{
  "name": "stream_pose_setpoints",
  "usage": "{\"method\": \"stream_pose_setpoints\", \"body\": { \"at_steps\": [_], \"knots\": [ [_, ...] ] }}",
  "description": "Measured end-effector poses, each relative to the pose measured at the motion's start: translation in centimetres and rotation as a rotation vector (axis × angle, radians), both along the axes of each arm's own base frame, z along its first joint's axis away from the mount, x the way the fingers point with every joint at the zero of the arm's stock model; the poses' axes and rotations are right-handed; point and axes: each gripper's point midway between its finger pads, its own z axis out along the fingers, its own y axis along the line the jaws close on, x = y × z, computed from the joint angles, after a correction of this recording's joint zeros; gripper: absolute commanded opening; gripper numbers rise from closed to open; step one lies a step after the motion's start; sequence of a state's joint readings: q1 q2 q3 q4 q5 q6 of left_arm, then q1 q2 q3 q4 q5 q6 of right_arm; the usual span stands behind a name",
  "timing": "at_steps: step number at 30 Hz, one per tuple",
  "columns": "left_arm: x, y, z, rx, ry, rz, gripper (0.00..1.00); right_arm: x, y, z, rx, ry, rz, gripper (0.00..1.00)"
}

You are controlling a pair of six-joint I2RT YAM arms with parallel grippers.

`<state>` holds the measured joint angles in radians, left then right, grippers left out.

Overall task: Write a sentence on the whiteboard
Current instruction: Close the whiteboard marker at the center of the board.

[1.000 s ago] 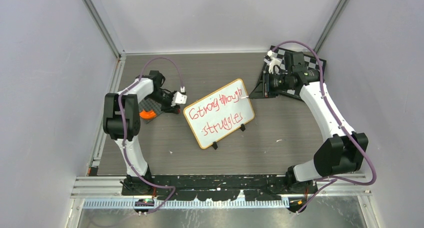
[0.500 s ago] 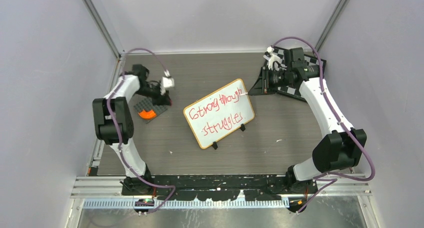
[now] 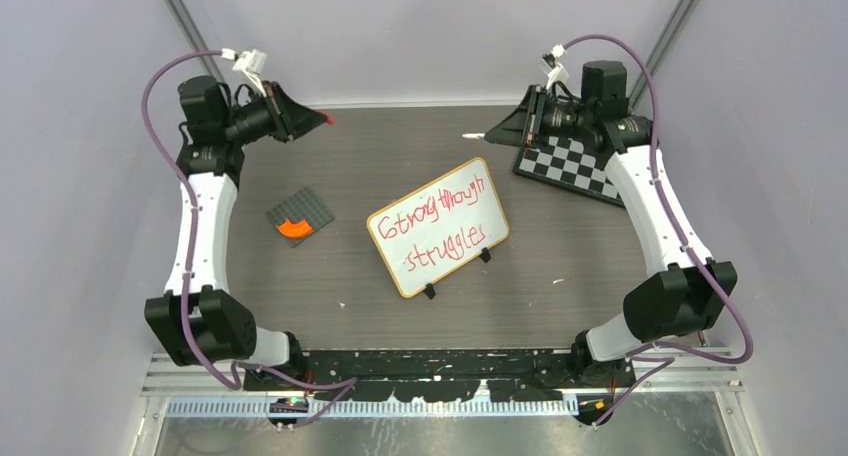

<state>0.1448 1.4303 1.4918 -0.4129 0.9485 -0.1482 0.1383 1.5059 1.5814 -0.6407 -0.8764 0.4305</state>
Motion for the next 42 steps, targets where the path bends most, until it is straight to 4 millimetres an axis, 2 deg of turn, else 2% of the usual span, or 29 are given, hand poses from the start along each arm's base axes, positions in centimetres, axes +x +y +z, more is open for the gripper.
{"method": "stream_pose_setpoints", "body": {
  "at_steps": [2,5,9,12,15,19,21,31,42],
  "knots": [
    [-0.4,-0.9,2.2,-0.16,0.029,0.027,0.0,0.4,0.8,1.8,0.067,-0.014,0.001,0.0],
    [-0.4,-2.1,3.6,-0.369,0.112,0.031,0.0,0.7,2.2,4.2,0.156,-0.022,0.003,0.0],
    [-0.4,-4.2,3.5,-0.634,0.296,0.003,0.0,-0.1,5.1,6.9,0.255,-0.028,0.05,0.0],
    [-0.9,-6.3,3.4,-0.756,0.409,-0.036,0.0,-1.1,7.0,8.2,0.321,-0.014,0.091,0.0],
    [-1.9,-8.5,4.2,-0.819,0.456,-0.088,0.0,-1.9,8.3,8.8,0.357,0.005,0.118,0.0],
    [-3.9,-11.2,5.7,-0.858,0.471,-0.164,0.0,-2.4,9.1,8.8,0.357,0.018,0.129,0.0],
    [-4.5,-11.8,6.0,-0.876,0.481,-0.182,0.0,-2.5,9.2,8.6,0.355,0.025,0.129,0.0],
    [-4.1,-11.7,6.6,-0.987,0.531,-0.152,0.0,-1.8,9.7,8.2,0.348,0.036,0.108,0.0],
    [-4.9,-13.7,6.2,-0.974,0.567,-0.198,0.0,-1.5,10.0,7.6,0.337,0.05,0.104,0.0]
  ]
}}
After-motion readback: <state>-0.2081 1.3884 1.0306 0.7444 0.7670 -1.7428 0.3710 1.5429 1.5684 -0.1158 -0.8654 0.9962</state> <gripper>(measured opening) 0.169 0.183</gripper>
